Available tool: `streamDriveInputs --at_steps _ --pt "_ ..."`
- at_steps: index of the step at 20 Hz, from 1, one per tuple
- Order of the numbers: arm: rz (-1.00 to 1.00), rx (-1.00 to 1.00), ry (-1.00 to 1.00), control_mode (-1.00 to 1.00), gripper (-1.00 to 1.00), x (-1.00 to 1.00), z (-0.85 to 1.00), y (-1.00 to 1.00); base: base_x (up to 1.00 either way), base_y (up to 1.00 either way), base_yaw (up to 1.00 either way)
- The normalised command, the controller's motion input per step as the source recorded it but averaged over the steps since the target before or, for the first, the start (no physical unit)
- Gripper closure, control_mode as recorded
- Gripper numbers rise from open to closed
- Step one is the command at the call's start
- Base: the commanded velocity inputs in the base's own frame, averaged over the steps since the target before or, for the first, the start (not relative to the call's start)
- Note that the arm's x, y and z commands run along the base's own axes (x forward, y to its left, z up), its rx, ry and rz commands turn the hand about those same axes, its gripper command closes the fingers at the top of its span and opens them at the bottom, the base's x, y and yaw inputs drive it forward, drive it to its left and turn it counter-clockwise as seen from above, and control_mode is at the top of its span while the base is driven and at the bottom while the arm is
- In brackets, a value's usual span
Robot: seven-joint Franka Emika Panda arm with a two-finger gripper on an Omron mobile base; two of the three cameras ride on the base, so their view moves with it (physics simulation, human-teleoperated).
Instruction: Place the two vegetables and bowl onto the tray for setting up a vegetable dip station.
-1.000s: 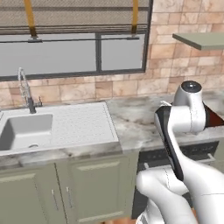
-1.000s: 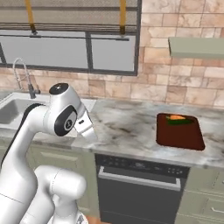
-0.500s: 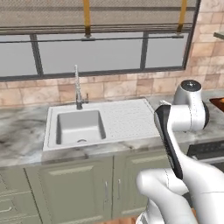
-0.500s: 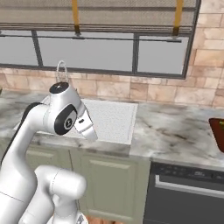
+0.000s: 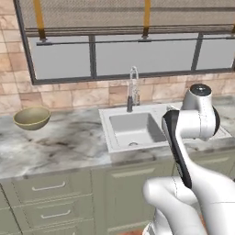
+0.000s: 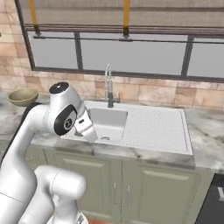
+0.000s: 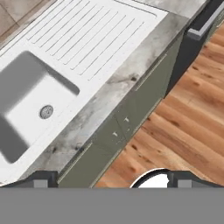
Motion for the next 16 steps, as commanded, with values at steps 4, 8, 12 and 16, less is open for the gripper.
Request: streamDriveInputs --at_steps 4,8,12,16 --pt "0.00 0.00 0.00 1.00 -1.00 0.00 0.00 0.00 0.49 1.00 0.00" --pt "0.00 0.00 0.00 1.00 -1.00 0.00 0.00 0.00 0.43 1.00 0.00" --pt "0.00 0.00 0.00 1.00 -1.00 0.00 0.00 0.00 0.09 1.00 0.00" --pt "0.00 0.00 0.00 1.00 -1.00 0.00 0.00 0.00 0.18 0.73 0.00"
